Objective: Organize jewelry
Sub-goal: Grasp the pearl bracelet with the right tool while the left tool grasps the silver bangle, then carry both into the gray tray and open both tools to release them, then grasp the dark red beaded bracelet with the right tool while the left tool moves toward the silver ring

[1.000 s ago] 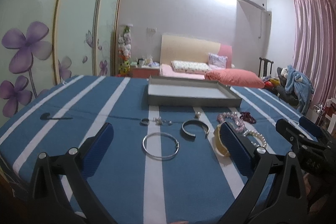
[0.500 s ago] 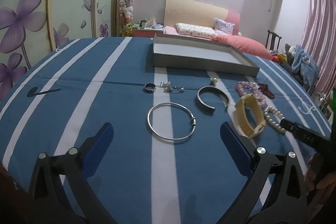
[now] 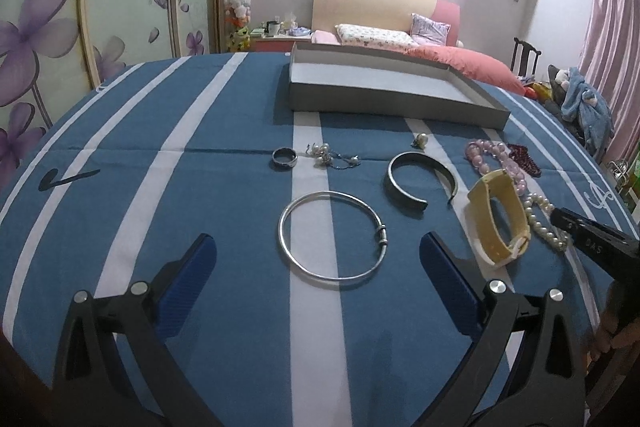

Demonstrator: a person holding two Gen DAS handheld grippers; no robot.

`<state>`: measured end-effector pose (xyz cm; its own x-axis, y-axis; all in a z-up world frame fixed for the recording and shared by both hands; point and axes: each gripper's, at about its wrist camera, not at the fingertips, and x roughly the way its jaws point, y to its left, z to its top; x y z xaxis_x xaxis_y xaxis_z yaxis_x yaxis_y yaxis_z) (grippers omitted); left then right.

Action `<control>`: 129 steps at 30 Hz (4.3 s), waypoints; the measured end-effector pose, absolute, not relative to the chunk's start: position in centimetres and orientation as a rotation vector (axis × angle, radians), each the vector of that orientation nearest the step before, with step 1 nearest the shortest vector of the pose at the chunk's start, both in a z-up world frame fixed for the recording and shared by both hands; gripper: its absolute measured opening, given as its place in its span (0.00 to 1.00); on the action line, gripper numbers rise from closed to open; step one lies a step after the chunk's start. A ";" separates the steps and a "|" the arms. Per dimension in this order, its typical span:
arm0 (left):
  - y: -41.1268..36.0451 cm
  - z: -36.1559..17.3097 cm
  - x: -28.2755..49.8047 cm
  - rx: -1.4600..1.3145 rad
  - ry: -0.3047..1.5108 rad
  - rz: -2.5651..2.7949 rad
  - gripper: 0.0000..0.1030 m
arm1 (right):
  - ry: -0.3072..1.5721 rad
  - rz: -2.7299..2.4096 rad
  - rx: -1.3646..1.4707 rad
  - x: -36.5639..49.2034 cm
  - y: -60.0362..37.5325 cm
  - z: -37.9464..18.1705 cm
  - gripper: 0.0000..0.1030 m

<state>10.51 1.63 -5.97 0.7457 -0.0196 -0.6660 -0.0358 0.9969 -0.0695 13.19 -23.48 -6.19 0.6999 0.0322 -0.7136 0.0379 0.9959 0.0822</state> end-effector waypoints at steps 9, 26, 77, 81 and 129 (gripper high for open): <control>1.5 -6.8 13.0 -0.048 0.813 0.028 0.96 | 0.789 0.030 0.138 13.5 -24.1 -6.1 0.10; 0.1 -7.5 15.2 0.003 0.874 0.023 0.68 | 0.756 0.071 0.181 13.6 -24.0 -5.8 0.10; -0.6 4.5 26.6 -0.058 0.445 -0.011 0.68 | 0.284 0.244 0.136 24.2 -20.9 7.0 0.10; -1.0 3.0 30.1 -0.076 0.486 -0.009 0.68 | 0.322 0.235 0.132 27.4 -20.5 5.6 0.10; 3.1 -0.4 29.0 -0.105 0.567 0.010 0.75 | 0.515 0.207 0.089 27.7 -21.6 2.7 0.31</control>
<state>29.03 3.10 -0.42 0.8434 -0.0193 -0.5370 -0.0387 0.9946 -0.0966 27.71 -21.64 2.67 0.8503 0.2181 -0.4790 -0.1737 0.9754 0.1359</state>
